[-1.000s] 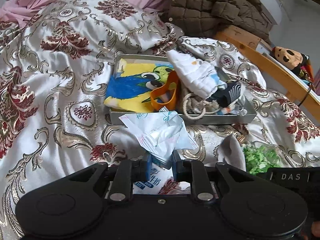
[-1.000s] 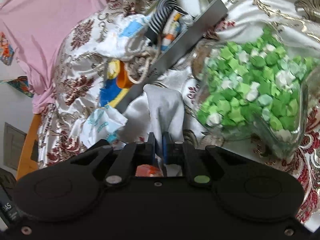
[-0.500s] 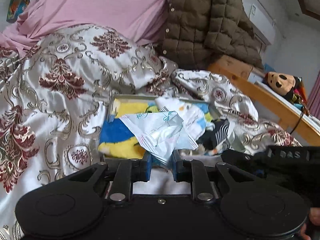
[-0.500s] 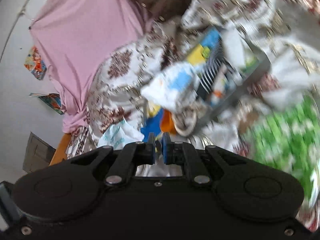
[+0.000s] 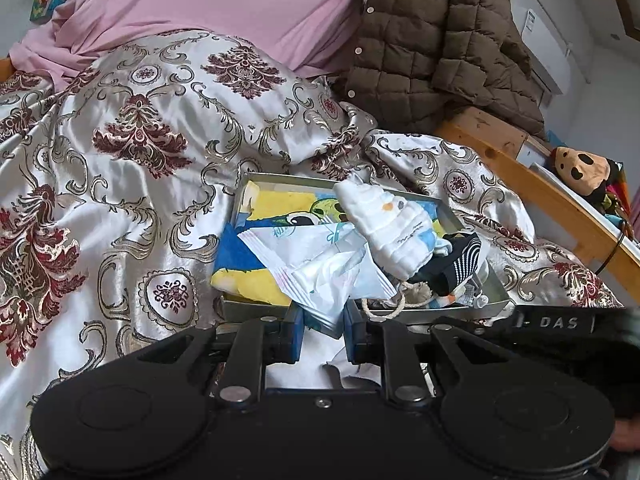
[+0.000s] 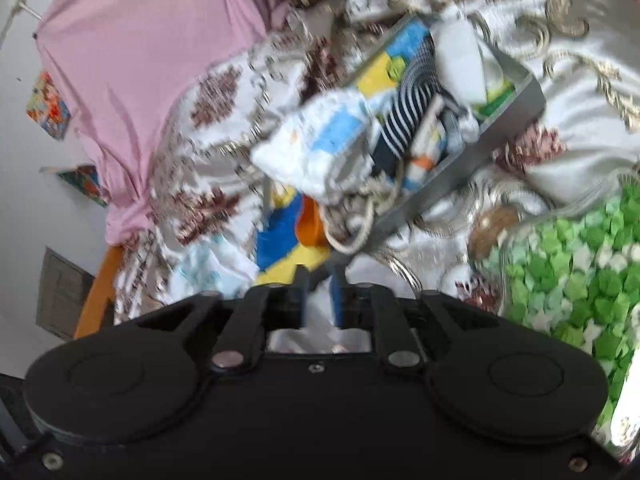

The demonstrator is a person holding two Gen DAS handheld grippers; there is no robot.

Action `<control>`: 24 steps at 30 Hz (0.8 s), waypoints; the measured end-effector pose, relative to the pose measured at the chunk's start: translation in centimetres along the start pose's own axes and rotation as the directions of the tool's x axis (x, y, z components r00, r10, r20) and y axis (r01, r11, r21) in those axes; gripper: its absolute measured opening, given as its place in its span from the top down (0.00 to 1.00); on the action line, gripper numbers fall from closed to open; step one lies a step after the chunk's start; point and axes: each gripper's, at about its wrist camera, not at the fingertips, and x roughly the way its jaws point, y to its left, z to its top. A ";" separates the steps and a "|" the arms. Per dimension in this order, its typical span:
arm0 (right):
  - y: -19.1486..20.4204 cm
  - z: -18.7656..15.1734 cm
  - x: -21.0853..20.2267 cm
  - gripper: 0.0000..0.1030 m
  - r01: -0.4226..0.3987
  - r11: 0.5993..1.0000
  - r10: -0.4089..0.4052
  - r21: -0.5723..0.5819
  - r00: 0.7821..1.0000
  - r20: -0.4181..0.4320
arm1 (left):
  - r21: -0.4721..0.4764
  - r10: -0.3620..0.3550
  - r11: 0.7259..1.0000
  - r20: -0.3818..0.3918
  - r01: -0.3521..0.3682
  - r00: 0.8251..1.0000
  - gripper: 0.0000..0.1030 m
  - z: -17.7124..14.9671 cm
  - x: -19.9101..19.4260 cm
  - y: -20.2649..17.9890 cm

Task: Organize soft objects
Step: 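Carry the white tissue and grey cloth with both tools to the tin tray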

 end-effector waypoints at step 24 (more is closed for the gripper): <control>3.9 -2.6 8.9 1.00 0.195 0.941 -0.234 -0.277 0.965 -0.116 | -0.053 0.024 0.998 0.028 -0.023 0.999 0.79 1.4 2.3 3.0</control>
